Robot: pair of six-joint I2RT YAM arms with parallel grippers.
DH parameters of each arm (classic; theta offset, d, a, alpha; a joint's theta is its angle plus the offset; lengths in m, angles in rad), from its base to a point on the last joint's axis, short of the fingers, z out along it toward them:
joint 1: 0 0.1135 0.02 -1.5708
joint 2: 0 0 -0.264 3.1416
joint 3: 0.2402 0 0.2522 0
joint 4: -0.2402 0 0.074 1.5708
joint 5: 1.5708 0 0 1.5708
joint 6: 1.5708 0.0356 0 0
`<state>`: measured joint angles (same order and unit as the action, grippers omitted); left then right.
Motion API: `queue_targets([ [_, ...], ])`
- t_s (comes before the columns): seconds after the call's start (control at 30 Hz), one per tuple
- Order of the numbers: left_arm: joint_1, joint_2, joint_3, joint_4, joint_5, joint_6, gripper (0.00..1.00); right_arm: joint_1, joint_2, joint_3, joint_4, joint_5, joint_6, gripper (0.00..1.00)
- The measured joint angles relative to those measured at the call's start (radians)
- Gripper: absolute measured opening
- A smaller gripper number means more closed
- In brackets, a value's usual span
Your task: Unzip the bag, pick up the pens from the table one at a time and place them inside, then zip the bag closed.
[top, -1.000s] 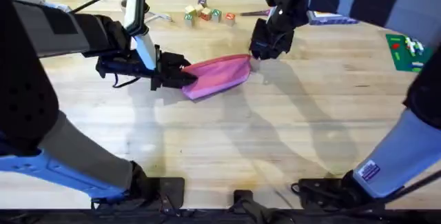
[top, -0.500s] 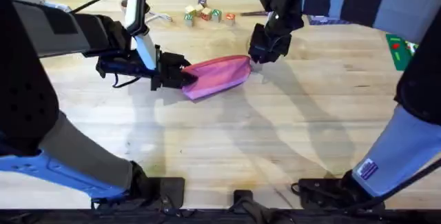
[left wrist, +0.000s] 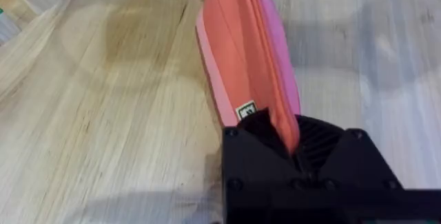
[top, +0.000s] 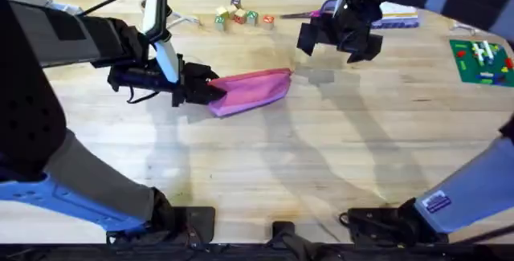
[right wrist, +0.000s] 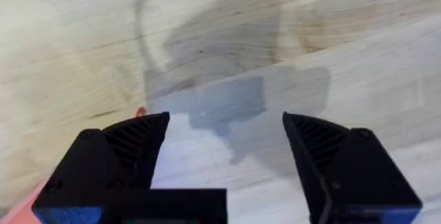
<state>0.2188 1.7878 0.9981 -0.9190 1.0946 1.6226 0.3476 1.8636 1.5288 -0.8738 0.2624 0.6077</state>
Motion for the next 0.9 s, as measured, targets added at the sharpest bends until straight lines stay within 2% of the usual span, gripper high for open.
queue_targets([
  [0.1, 0.000, 0.000, 0.000, 0.000, 0.000, 0.000, 0.046, 0.018, -0.050, 0.000, -0.009, 0.004, -0.033, 0.998],
  [0.2, 0.000, 0.000, 0.000, -0.001, -0.005, 0.000, 0.198, 0.024, -0.064, 0.000, -0.010, 0.006, -0.040, 0.998],
  [0.23, 0.001, 0.000, 0.000, -0.004, -0.004, 0.002, 0.277, 0.024, -0.066, 0.000, -0.010, 0.006, -0.040, 0.998],
  [0.3, 0.002, 0.000, 0.000, -0.005, 0.001, 0.001, 0.541, 0.025, -0.067, 0.000, -0.011, 0.007, -0.041, 0.998],
  [0.37, 0.002, 0.000, 0.000, -0.005, 0.003, 0.000, 0.858, 0.025, -0.067, 0.000, -0.014, 0.007, -0.041, 0.998],
  [0.4, 0.002, 0.000, 0.000, -0.006, 0.005, -0.003, 0.960, 0.025, -0.067, 0.000, -0.016, 0.007, -0.041, 0.998],
  [0.47, 0.002, 0.000, 0.000, -0.006, 0.005, -0.003, 0.990, 0.025, -0.067, 0.000, -0.016, 0.007, -0.041, 0.997],
  [0.77, 0.002, -0.006, 0.000, -0.004, 0.000, -0.003, 0.995, 0.025, -0.079, 0.000, -0.048, 0.007, -0.067, 0.998],
  [0.9, 0.002, -0.078, -0.001, -0.007, -0.023, -0.003, 0.995, 0.027, -0.133, 0.000, -0.050, 0.007, -0.112, 0.998],
])
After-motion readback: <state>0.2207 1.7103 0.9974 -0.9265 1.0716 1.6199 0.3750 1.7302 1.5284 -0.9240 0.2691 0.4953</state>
